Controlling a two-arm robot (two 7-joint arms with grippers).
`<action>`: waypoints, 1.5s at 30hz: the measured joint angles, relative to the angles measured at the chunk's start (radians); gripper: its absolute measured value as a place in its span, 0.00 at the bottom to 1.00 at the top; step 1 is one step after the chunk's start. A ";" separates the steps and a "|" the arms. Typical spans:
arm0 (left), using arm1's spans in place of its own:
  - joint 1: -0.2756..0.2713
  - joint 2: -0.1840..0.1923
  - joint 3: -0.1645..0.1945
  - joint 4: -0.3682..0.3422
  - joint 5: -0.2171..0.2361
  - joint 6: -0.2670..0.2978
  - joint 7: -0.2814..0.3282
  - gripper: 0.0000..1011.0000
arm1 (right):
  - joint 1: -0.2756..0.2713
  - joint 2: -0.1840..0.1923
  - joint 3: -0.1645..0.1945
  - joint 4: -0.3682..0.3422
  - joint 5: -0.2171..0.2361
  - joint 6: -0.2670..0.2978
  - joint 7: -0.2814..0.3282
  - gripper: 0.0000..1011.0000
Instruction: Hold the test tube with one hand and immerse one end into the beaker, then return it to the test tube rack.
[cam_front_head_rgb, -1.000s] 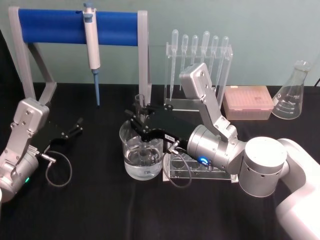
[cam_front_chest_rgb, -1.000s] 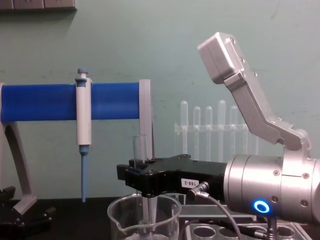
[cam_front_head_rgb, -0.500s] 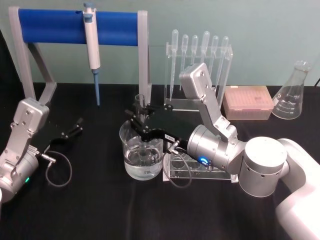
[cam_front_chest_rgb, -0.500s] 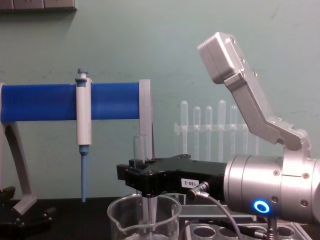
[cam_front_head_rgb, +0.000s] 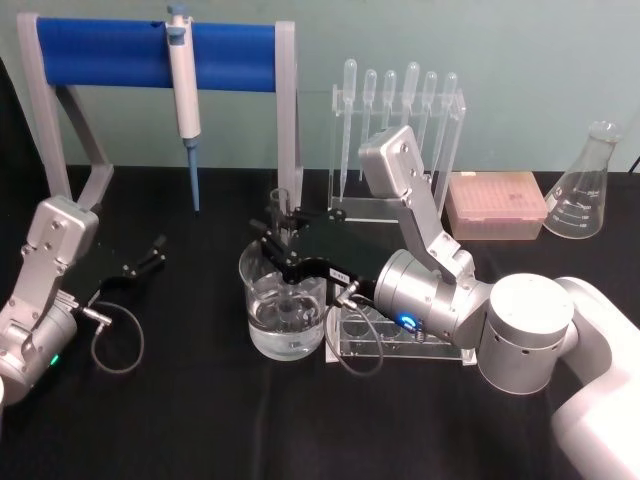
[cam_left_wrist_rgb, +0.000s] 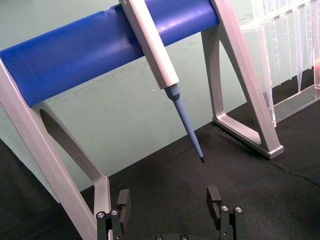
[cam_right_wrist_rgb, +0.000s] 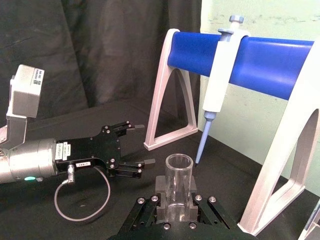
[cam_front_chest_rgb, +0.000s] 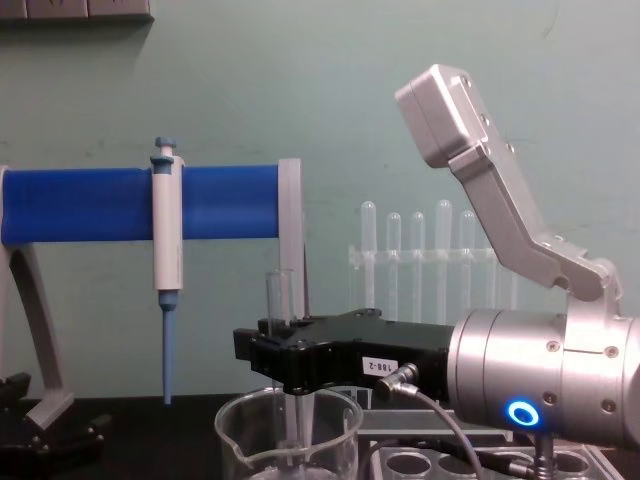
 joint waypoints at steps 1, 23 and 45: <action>0.000 0.000 0.000 0.000 0.000 0.000 0.000 0.99 | 0.000 0.000 0.000 0.000 0.000 0.000 0.000 0.23; 0.000 0.000 0.000 0.000 0.000 0.000 0.000 0.99 | 0.000 0.000 0.000 0.000 0.000 0.000 0.000 0.23; 0.000 0.000 0.000 0.000 0.000 0.000 0.000 0.99 | 0.000 0.000 0.000 0.000 0.000 0.000 0.000 0.23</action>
